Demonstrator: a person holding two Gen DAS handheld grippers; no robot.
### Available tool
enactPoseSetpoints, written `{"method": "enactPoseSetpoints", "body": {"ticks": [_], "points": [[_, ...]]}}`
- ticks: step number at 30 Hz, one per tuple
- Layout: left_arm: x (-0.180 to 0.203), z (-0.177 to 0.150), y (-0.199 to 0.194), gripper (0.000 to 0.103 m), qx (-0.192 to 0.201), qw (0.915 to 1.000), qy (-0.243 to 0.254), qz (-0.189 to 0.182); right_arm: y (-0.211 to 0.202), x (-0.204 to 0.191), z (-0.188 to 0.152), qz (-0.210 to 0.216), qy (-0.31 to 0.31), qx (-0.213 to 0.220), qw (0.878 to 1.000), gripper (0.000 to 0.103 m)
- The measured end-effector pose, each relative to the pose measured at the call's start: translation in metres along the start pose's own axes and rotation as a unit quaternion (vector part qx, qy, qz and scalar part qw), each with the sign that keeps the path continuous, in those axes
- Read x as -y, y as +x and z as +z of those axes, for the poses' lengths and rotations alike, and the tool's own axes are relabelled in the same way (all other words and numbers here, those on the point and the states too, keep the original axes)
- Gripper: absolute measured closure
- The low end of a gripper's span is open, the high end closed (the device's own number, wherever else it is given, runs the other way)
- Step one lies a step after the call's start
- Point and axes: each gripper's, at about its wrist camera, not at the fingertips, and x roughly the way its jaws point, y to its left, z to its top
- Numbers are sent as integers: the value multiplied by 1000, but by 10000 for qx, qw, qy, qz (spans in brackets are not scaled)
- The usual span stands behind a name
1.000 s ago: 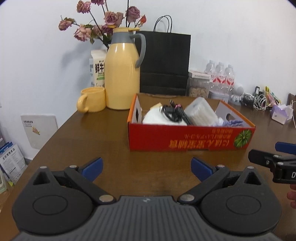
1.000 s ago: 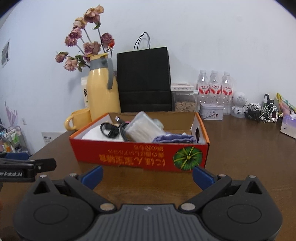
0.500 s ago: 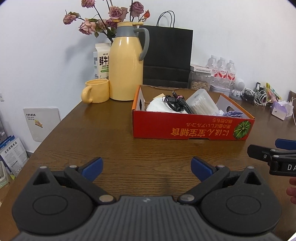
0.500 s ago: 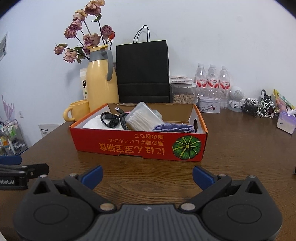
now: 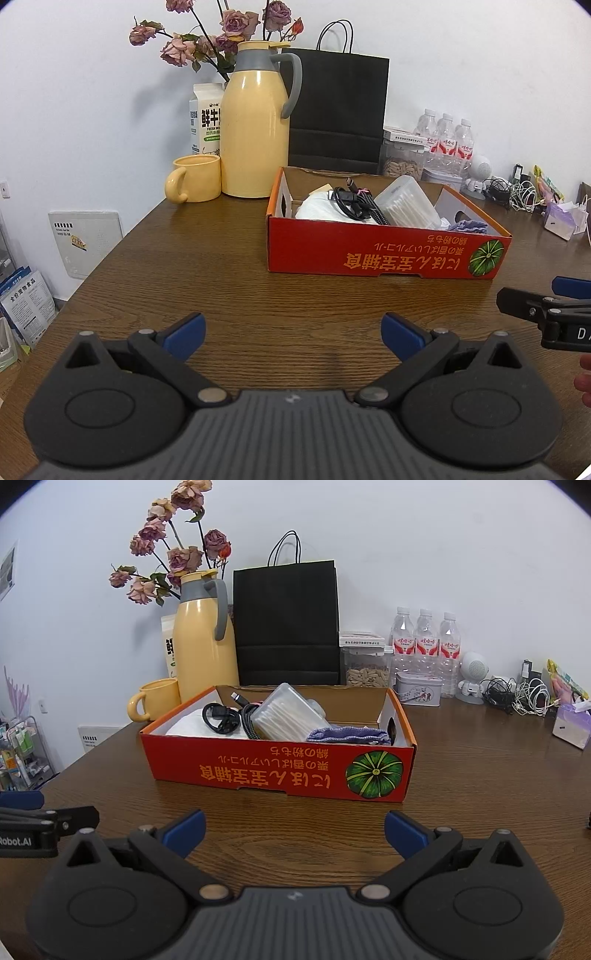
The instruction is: Organize objects
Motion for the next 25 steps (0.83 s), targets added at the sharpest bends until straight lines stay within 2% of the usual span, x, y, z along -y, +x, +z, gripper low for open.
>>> {"method": "enactPoseSetpoints", "body": {"ticks": [21, 25], "points": [[1, 1, -3, 0, 29, 10000, -17, -12, 0, 0, 1, 2, -8, 10, 10000, 0], [0, 2, -3, 0, -25, 9999, -52, -142, 0, 1, 2, 4, -8, 8, 10000, 0]]}}
